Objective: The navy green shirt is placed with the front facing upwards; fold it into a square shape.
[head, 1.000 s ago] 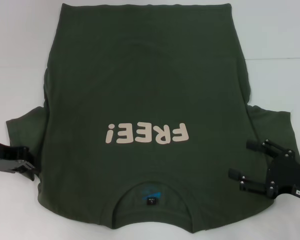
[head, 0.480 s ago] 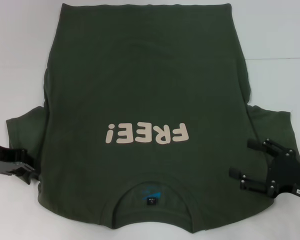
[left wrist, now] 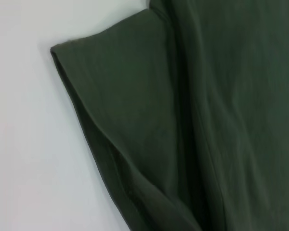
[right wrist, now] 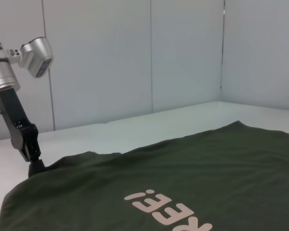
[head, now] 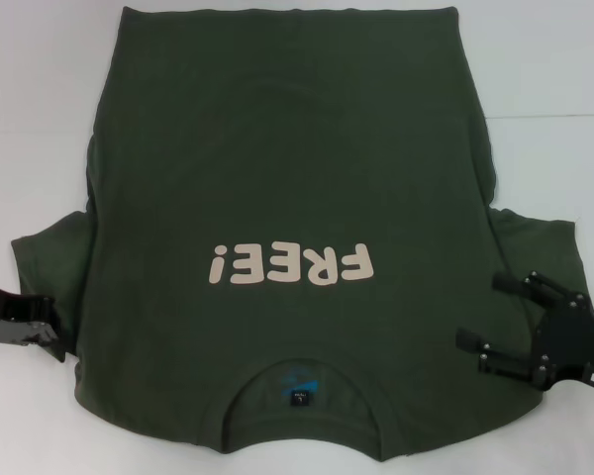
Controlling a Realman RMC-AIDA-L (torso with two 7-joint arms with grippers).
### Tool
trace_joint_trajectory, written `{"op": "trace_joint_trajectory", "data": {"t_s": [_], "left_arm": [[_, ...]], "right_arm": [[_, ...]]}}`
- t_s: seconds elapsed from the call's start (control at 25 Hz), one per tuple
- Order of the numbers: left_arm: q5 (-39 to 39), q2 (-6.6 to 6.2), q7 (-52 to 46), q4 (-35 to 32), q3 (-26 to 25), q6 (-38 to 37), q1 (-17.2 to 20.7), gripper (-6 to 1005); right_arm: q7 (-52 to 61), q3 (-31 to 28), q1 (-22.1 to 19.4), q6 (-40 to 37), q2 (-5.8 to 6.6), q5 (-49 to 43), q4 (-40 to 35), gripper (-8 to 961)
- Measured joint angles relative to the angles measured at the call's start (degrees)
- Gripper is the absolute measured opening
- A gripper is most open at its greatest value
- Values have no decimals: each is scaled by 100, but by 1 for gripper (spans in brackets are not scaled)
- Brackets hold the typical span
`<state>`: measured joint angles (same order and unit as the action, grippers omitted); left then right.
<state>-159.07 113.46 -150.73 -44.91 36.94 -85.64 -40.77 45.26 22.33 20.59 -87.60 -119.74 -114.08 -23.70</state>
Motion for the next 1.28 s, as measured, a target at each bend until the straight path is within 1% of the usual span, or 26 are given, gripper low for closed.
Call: {"op": "trace_joint_trajectory", "data": {"t_s": [0.04,0.24,0.44,0.8,0.96,1.28], "left_arm": [[-3,0,0,0,2,-1,-3,252],[-3,-9,0,14,2,-6,-16,56],[-3,-13,5,27,1,-6,-18,-1],[68,-29,42,10,-58,-65,-28,2],[192,-45,56,1,-209,-71,-27,4],[424,-106,280,-14,-687,-106,28,7]], "right_arm": [[0,0,-2,-8,3,13,-1,940],[0,0,-1,-25,5,24,-15,940],[0,0,11,-22,6,27,-7,941],[0,0,15,7,3,27,3,941],[0,0,15,14,3,27,5,941],[0,0,18,18,-5,27,6,941]]}}
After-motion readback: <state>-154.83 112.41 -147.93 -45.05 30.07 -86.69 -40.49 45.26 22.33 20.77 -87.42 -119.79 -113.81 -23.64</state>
